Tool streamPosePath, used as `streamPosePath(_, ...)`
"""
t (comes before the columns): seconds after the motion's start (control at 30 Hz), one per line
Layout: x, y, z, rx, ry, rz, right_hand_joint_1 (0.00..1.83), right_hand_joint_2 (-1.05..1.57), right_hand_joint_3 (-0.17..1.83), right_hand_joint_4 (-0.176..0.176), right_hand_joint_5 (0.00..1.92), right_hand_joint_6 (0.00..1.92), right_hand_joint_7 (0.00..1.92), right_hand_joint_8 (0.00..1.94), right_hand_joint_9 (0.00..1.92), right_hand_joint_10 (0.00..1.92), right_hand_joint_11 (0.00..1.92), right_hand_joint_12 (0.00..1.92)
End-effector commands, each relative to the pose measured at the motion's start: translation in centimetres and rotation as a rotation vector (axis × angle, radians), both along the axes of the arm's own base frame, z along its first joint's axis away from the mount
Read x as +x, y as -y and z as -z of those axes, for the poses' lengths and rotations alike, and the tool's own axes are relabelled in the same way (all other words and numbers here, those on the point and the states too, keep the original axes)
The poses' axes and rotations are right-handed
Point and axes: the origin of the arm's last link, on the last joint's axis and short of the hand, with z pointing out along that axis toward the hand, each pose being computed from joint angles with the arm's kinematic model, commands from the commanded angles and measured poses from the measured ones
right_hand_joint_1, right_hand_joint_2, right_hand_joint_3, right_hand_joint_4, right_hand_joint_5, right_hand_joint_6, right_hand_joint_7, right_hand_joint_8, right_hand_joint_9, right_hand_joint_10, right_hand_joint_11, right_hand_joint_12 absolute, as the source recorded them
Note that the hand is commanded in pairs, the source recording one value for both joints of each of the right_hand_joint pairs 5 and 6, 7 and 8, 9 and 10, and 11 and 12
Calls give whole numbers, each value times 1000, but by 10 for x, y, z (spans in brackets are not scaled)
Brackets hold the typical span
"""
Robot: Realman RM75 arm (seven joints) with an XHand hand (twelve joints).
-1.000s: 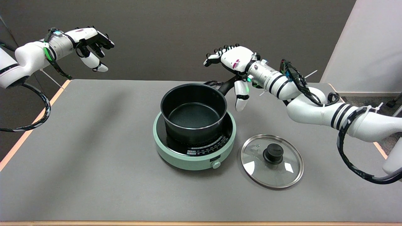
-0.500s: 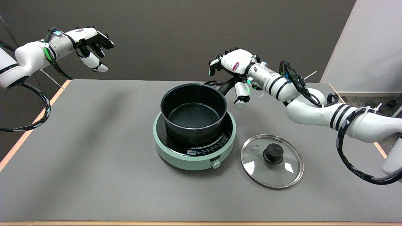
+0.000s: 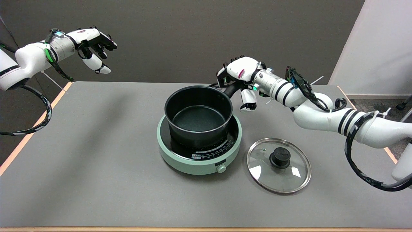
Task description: Pick up the pot.
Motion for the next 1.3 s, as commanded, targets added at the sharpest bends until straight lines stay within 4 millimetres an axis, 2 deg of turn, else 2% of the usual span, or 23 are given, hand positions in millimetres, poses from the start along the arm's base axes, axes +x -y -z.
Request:
streamPosePath(0.03,-16,-4,1,-6,-11,56,1189,-904,1796,176,821,821,821,821,821,821,821,821)
streamPosePath(0.07,-16,-3,1,-6,-11,56,1188,-883,1813,176,841,841,841,841,841,841,841,841)
streamPosePath(0.1,-16,-3,1,-6,-10,55,1181,-821,1823,145,893,893,893,893,893,893,893,893)
streamPosePath(0.13,-15,-3,1,-6,-10,54,1161,-710,1823,55,990,990,990,990,990,990,990,990)
streamPosePath(0.2,-14,-2,1,-7,-9,53,1146,-527,1741,1,1101,1101,1101,1101,1101,1101,1101,1101)
streamPosePath(0.27,-14,-2,1,-7,-8,51,1138,-168,1397,-80,1257,1257,1257,1257,1257,1257,1257,1257)
streamPosePath(0.3,-14,-1,1,-7,-8,51,1136,-75,1309,-92,1290,1290,1290,1290,1290,1290,1290,1290)
streamPosePath(0.33,-14,-1,1,-9,-9,51,1125,97,1132,-102,1365,1365,1365,1365,1365,1365,1365,1365)
streamPosePath(0.4,-13,-1,0,-10,-11,49,1116,239,955,-95,1471,1471,1471,1471,1471,1471,1471,1471)
streamPosePath(0.5,-12,0,0,-11,-8,45,1104,399,745,-41,1686,1686,1686,1686,1686,1686,1686,1686)
streamPosePath(0.57,-11,0,0,-11,-8,43,1097,446,738,-16,1812,1812,1812,1812,1812,1812,1812,1812)
streamPosePath(0.73,-11,0,0,-11,-5,43,1097,390,829,8,1920,1920,1920,1920,1920,1920,1920,1920)
streamPosePath(1.03,-12,0,-3,-18,-2,45,1155,34,794,6,1920,1920,1920,1920,1920,1920,1920,1920)
streamPosePath(1.3,-14,-1,-4,-21,-1,47,1126,382,710,-6,1909,1909,1909,1909,1909,1909,1909,1909)
